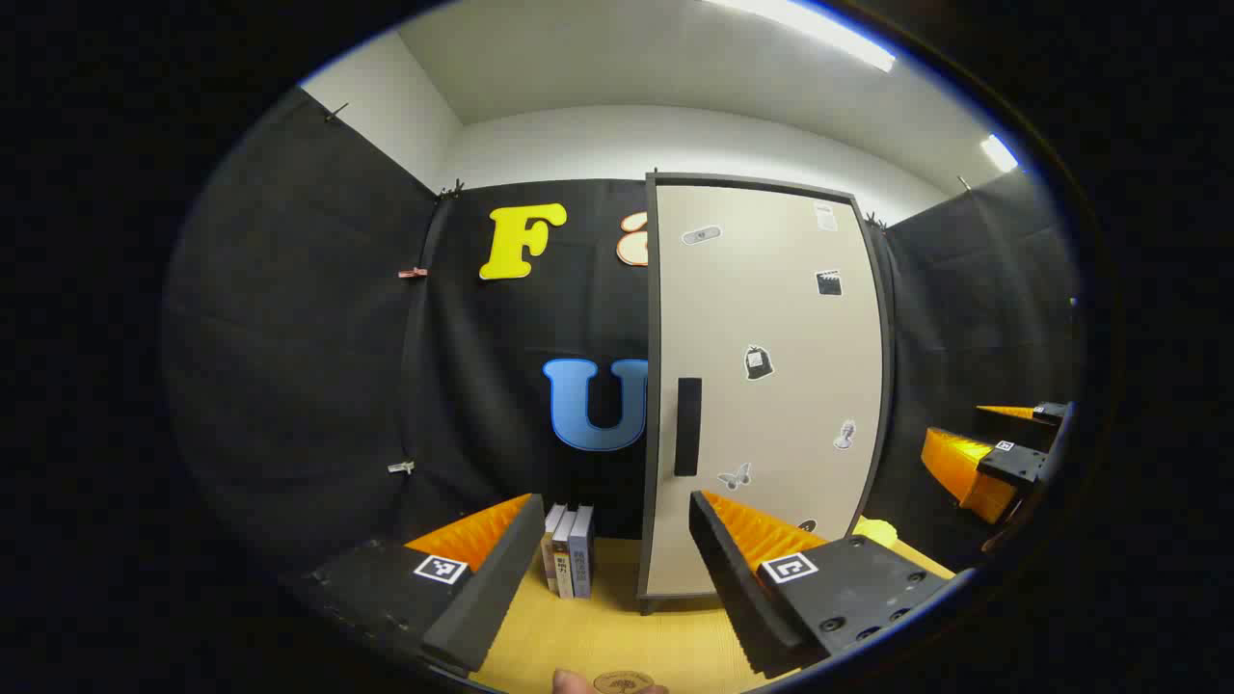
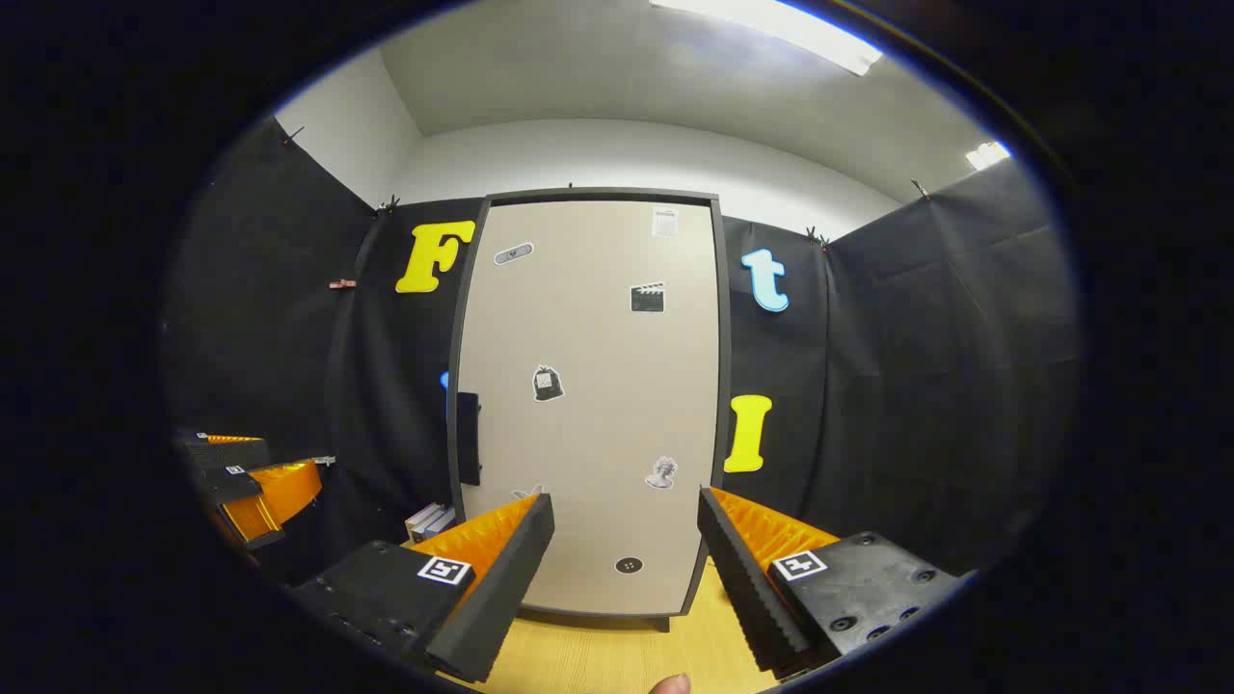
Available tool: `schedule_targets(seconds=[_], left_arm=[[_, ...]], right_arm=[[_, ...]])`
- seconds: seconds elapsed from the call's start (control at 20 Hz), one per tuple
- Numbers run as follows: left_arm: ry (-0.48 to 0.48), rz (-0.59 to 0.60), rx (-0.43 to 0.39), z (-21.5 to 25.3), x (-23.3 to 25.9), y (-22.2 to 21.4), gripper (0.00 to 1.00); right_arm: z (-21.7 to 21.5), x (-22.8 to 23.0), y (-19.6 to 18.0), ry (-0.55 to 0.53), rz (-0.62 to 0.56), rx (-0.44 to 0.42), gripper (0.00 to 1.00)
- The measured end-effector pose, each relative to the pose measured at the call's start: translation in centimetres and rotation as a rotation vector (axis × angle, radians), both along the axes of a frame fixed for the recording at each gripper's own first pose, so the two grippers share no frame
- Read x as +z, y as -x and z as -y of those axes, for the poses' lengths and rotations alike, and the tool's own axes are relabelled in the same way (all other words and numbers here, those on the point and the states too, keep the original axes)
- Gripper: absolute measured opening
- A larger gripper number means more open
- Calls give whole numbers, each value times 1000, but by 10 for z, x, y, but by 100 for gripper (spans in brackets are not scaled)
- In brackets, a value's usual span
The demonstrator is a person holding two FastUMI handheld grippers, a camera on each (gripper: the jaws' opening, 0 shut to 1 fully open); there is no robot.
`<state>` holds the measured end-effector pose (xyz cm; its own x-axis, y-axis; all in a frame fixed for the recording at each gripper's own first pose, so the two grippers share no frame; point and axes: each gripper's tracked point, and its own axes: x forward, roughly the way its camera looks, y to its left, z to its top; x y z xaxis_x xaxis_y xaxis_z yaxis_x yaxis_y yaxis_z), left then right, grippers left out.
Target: Open the cabinet door with the right hand, grasp the bottle in the cabinet with the left hand and place it on the coaster, then close the cabinet door with the right hand.
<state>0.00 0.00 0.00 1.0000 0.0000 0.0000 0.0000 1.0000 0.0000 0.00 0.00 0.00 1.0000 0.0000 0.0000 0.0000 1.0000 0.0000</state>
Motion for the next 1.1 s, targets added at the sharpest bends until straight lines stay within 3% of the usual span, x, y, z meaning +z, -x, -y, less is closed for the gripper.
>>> schedule_targets(seconds=[0.85, 1.1], left_arm=[[-23, 3, -29, -1, 1, -4, 95], [-20, 3, -24, -9, 1, -6, 95]], right_arm=[[5, 2, 2, -28, -22, -15, 97], [3, 6, 5, -18, -4, 16, 97]])
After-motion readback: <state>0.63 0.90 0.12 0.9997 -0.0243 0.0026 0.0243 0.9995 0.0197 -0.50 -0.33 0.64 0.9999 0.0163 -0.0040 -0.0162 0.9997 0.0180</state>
